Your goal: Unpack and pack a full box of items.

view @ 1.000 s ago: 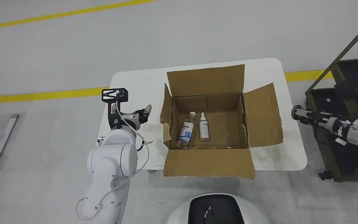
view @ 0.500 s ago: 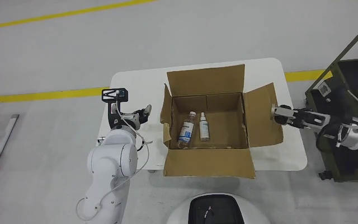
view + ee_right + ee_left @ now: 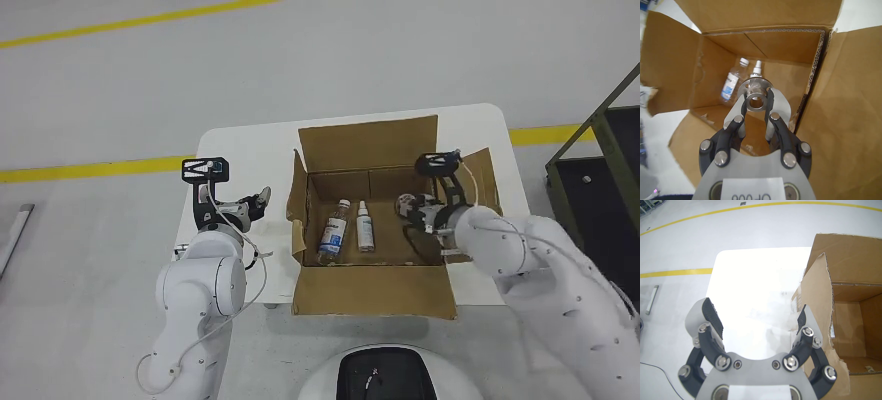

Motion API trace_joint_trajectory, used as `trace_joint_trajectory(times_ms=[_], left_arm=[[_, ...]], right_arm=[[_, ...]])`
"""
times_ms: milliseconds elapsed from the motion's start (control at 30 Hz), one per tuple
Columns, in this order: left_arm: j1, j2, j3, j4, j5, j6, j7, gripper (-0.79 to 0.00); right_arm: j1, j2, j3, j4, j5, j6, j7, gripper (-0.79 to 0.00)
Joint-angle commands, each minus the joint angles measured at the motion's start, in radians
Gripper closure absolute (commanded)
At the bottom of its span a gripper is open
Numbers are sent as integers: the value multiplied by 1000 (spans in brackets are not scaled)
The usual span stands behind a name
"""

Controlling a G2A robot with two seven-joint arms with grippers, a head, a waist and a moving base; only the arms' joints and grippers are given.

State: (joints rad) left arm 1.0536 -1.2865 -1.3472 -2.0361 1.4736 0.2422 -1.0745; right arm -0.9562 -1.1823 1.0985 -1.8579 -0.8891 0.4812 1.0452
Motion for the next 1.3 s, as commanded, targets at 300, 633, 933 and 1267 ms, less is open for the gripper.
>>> trace_joint_trajectory(times_ms=[300, 633, 933, 1267], left_arm=[[0, 0, 0, 0, 0, 0, 0, -785], [0, 0, 0, 0, 0, 0, 0, -785], [0, 0, 0, 0, 0, 0, 0, -785], [0, 0, 0, 0, 0, 0, 0, -785]], right_arm=[[193, -82, -280, 281, -173, 159, 0, 0], [265, -135, -352, 482, -161, 153, 14, -9], [301, -178, -383, 605, -135, 135, -8, -243], [271, -175, -300, 488, -118, 111, -7, -357]])
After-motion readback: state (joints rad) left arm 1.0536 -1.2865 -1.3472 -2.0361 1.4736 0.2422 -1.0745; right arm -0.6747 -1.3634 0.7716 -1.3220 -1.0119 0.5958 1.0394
